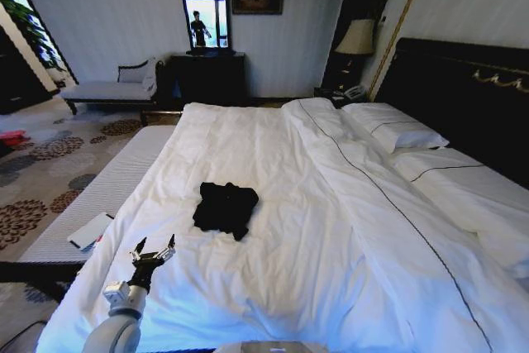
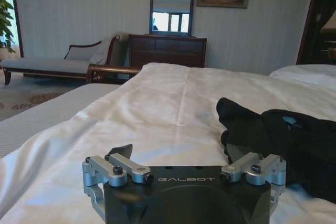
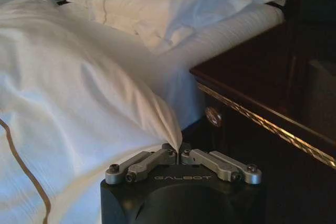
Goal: Fold the clothes on the bed.
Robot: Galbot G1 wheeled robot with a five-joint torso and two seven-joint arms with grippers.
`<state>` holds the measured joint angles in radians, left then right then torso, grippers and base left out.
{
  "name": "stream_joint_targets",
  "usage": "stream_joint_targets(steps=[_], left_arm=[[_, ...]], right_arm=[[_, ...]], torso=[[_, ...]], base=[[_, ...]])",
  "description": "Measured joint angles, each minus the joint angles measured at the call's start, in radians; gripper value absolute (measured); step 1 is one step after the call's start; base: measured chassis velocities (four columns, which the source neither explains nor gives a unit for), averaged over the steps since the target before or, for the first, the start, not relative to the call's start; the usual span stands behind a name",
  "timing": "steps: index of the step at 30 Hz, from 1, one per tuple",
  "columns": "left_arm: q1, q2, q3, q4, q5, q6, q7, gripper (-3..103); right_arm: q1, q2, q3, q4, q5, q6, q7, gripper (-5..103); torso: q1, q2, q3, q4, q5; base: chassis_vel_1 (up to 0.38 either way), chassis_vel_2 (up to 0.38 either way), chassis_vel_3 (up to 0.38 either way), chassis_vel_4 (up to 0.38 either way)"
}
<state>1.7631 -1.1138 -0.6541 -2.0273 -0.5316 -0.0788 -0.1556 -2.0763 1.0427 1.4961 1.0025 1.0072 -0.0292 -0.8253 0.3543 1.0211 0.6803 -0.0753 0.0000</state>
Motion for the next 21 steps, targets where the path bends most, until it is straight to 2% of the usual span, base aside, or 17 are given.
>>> stream_joint_targets(steps=[3,5,7,11,18,21], left_arm=[[-0.004,-0.004,0.004,0.000,0.004,0.002,-0.002,100],[-0.011,-0.005,0.007,0.000,0.008,0.007,-0.005,100],[-0.013,-0.005,0.007,0.000,0.010,0.010,-0.007,100],[-0.013,-0.005,-0.001,-0.010,0.010,0.017,-0.011,100],[0.010,-0.012,-0.015,-0.017,0.015,0.017,-0.011,100],[0.017,-0.017,-0.015,-0.023,0.020,0.017,-0.011,100]], right_arm=[[0.020,-0.006,-0.017,-0.026,-0.015,0.036,0.009,0],[0.048,-0.006,-0.030,-0.027,-0.043,0.081,0.035,0],[0.059,-0.004,-0.034,-0.018,-0.053,0.094,0.050,0],[0.110,-0.007,-0.062,-0.020,-0.125,0.154,0.104,0],[0.172,-0.029,-0.087,-0.083,-0.208,0.235,0.162,0],[0.174,-0.032,-0.088,-0.086,-0.212,0.238,0.166,0]], torso=[[0.000,0.000,0.000,-0.0001,-0.0001],[0.000,0.000,0.000,-0.0012,-0.0001],[0.000,0.000,0.000,-0.0015,0.0000],[0.000,0.000,0.000,-0.0002,-0.0001],[0.000,0.000,0.000,0.0001,0.0002],[0.000,0.000,0.000,-0.0001,0.0000]], base=[[0.000,0.000,0.000,0.000],[0.000,0.000,0.000,0.000],[0.000,0.000,0.000,0.000],[0.000,0.000,0.000,0.000],[0.000,0.000,0.000,0.000],[0.000,0.000,0.000,0.000]])
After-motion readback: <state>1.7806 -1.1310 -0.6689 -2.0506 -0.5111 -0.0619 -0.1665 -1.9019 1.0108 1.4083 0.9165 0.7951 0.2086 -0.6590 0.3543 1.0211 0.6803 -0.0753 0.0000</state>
